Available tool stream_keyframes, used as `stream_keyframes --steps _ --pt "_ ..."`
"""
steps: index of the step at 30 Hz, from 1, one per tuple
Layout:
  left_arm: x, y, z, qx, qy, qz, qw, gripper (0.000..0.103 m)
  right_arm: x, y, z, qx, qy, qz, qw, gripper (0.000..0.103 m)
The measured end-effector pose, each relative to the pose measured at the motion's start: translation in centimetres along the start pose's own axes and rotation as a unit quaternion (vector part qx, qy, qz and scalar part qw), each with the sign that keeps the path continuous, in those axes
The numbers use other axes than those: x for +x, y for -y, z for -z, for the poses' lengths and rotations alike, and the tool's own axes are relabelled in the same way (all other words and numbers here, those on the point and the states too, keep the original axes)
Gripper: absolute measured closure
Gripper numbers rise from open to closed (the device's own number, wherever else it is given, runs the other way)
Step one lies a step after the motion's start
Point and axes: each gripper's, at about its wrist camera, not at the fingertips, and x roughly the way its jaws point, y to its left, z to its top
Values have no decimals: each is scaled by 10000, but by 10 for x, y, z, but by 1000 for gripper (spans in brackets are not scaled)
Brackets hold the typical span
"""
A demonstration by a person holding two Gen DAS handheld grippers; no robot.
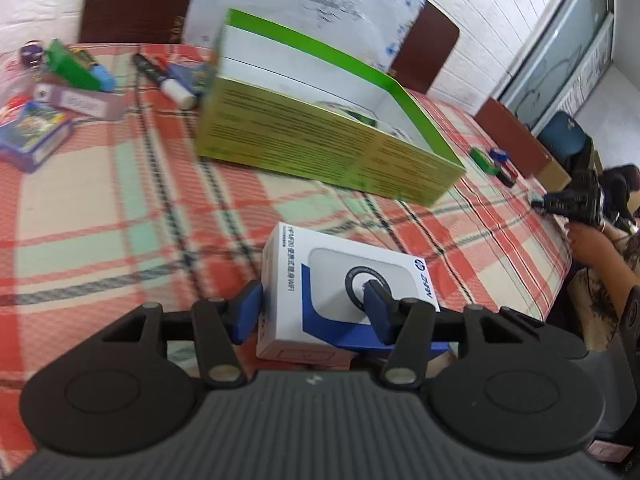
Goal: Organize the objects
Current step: 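Carry the HP box into the green box and open both grippers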
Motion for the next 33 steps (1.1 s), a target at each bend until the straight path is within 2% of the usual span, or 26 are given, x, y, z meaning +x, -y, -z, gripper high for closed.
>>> stream_keyframes --steps 3,5,9,12,16,19,21,23,29,31,33 --pt "3 12 -10 -26 74 48 10000 45 -13 15 5 163 378 43 9991 24" --pt "0 20 -27 13 248 81 9997 45 -20 19 -5 57 711 127 9974 24" --pt "-3 42 -75 498 833 11 9953 45 -21 32 -49 -100 1289 310 9911 24" --pt "7 46 -109 673 1199 -150 9904 44 -3 42 -88 -25 1562 228 9875 23" --pt "31 32 -139 543 1330 -448 9886 44 40 47 -125 -30 1559 173 9876 23" --pt "50 24 -152 593 1235 -645 9885 41 73 45 -134 -158 1496 331 9881 16" --pt "58 18 -153 547 1078 -949 9881 40 93 40 -135 -338 1323 580 9889 14" --pt "52 14 -148 487 1104 -988 9878 40 97 36 -130 -319 1267 712 9889 14" --pt "-9 16 -104 770 1494 -794 9826 40 44 12 -91 8 1760 432 9834 14" --pt "-30 12 -82 835 1573 -766 9810 38 27 0 -73 26 1790 305 9834 14" --pt "-45 2 -59 884 1543 -872 9802 37 19 -13 -56 108 1645 158 9862 15"
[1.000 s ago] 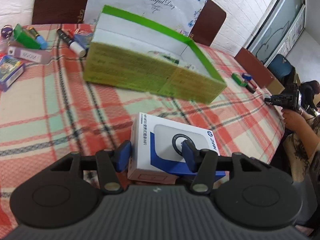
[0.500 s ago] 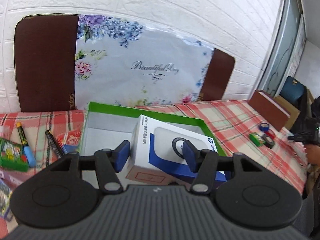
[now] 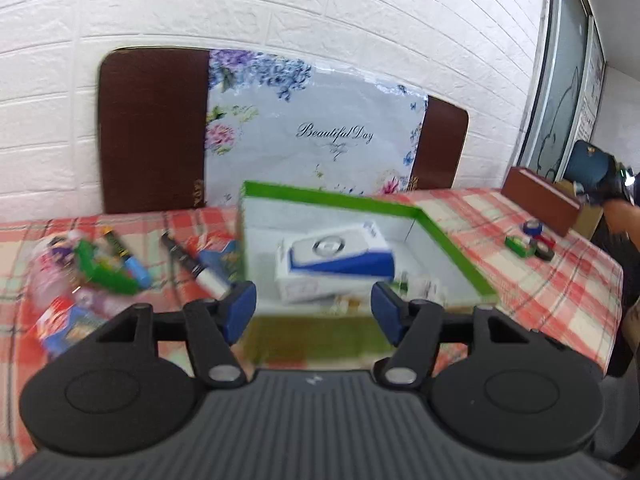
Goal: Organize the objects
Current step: 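Carry the HP box into the green box and open both grippers, then withdraw both grippers toward the blue playing-card pack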
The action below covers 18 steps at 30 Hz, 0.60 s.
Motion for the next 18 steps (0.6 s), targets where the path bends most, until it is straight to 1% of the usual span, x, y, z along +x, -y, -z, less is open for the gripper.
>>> stream_keyframes --steps 2,4,6,8,9,11,13,15,18 --pt "-12 -11 19 39 -204 -135 9997 37 -6 -12 14 100 -263 -145 9995 18" --pt "-17 -26 41 72 -533 -393 9978 37 -8 -27 28 20 -512 -259 9983 21" --pt "-20 -42 61 23 -843 -676 9941 37 -6 -43 42 -123 -814 -330 9961 22" --pt "-25 -60 75 -109 -1081 -868 9903 37 1 -58 54 -216 -1171 -395 9921 29" --pt "-27 -68 81 -168 -1150 -944 9887 37 4 -65 58 -247 -1310 -428 9901 31" --pt "-39 -86 92 -242 -1143 -1152 9865 37 7 -82 60 -479 -1303 -450 9893 30" --pt "-50 -104 96 -318 -1033 -1433 9838 37 16 -98 57 -632 -1391 -684 9859 31" --pt "-60 -126 99 -515 -934 -1719 9793 37 33 -111 53 -783 -1443 -768 9834 30" --pt "-75 -158 99 -791 -793 -2115 9709 37 70 -133 40 -1016 -1414 -799 9815 30"
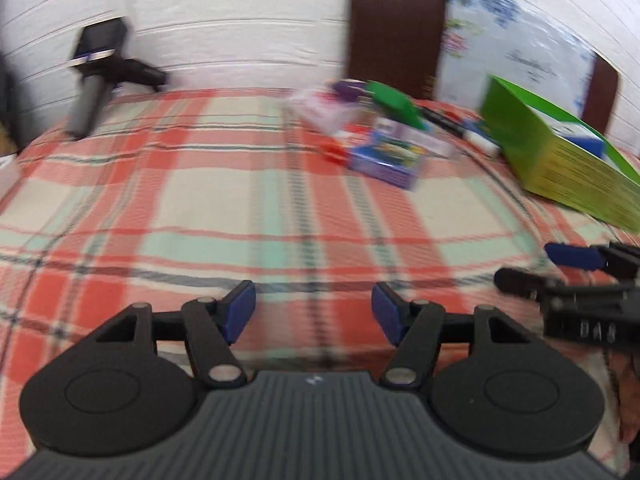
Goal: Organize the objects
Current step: 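Withdraw both grippers toward the blue playing-card pack, then grasp the blue playing-card pack with both grippers and lift it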
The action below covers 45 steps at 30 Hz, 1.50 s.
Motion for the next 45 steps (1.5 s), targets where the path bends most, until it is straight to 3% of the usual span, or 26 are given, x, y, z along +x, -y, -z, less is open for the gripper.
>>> stream_keyframes --steps 4,9,10,13,16,20,25,29,32,36,39,45 --pt "-4 -32 -4 -410 39 -104 9991 37 62 -12 -42 -239 -55 -137 9996 24" --pt "-12 -52 0 -691 72 102 9975 37 112 -39 -76 -916 -68 -196 9956 14" --pt "-13 -55 0 -736 74 152 9971 37 116 -44 -79 -1048 -48 -192 9943 14" --pt "-13 -64 1 -913 62 319 9953 37 120 -59 -82 -1352 -67 -338 9902 27" --pt "-15 -71 0 -1080 23 439 9932 37 109 -72 -77 -1361 -130 -620 9887 42" --pt "-20 -84 -1 -1426 -78 664 9875 34 76 -89 -51 -1457 -216 -1163 9822 42" --pt "-27 -93 1 -1648 -211 923 9818 30 11 -103 -2 -2028 -154 -1799 9624 42" --pt "-31 -84 4 -1454 -282 1183 9819 30 -27 -101 26 -2265 -70 -2122 9506 42" --pt "-32 -70 6 -1202 -318 1322 9834 30 -38 -96 38 -2085 -33 -1954 9583 32" --pt "-28 -56 10 -1054 -484 1573 9807 34 -42 -89 39 -1762 -53 -1862 9666 32" --pt "-28 -48 14 -870 -620 1622 9809 51 -43 -91 37 -1746 -31 -1748 9690 33" --pt "-35 -42 22 -1018 -719 1757 9765 55 -48 -84 42 -1488 0 -1618 9755 51"
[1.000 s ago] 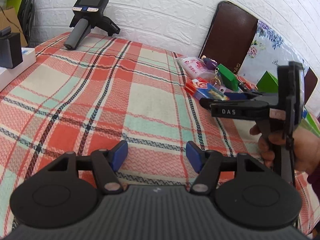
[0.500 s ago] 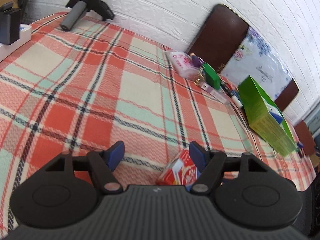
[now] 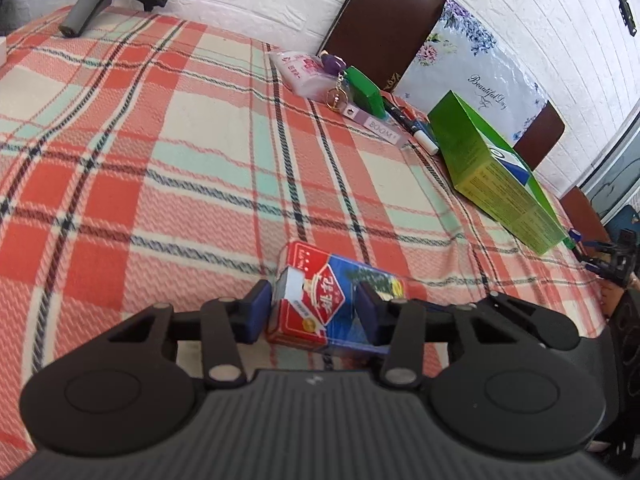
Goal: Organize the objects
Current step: 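Grasp the blue playing-card pack with both grippers and lift it, then lower the card pack into the green box and open both grippers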
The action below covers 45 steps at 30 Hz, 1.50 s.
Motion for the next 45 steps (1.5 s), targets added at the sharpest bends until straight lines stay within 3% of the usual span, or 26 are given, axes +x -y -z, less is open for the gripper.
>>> stream_keyframes --steps 5,8,17,23,30,36,40,42,45 --pt "18 33 2 327 -125 -72 9994 55 -11 8 5 153 -16 251 9996 54" --pt "35 59 3 618 -299 122 9976 55 -29 23 19 381 -23 546 9978 54" --pt "84 151 17 1630 -716 568 9824 52 -89 72 63 1143 -1 1450 9828 54" --pt "103 188 23 1904 -791 679 9762 50 -112 92 82 1513 80 1823 9715 54" --pt "122 216 23 2008 -804 754 9734 49 -124 113 92 1707 137 2169 9611 52" --pt "124 221 22 2104 -720 555 9734 37 -126 121 103 1817 222 2208 9580 48" --pt "124 218 22 2109 -694 587 9733 38 -123 121 103 1840 290 2110 9596 46" --pt "125 218 22 2113 -712 723 9721 47 -120 119 102 1832 312 2045 9611 50" --pt "123 226 19 2234 -633 662 9704 48 -120 118 98 1868 380 2093 9591 51"
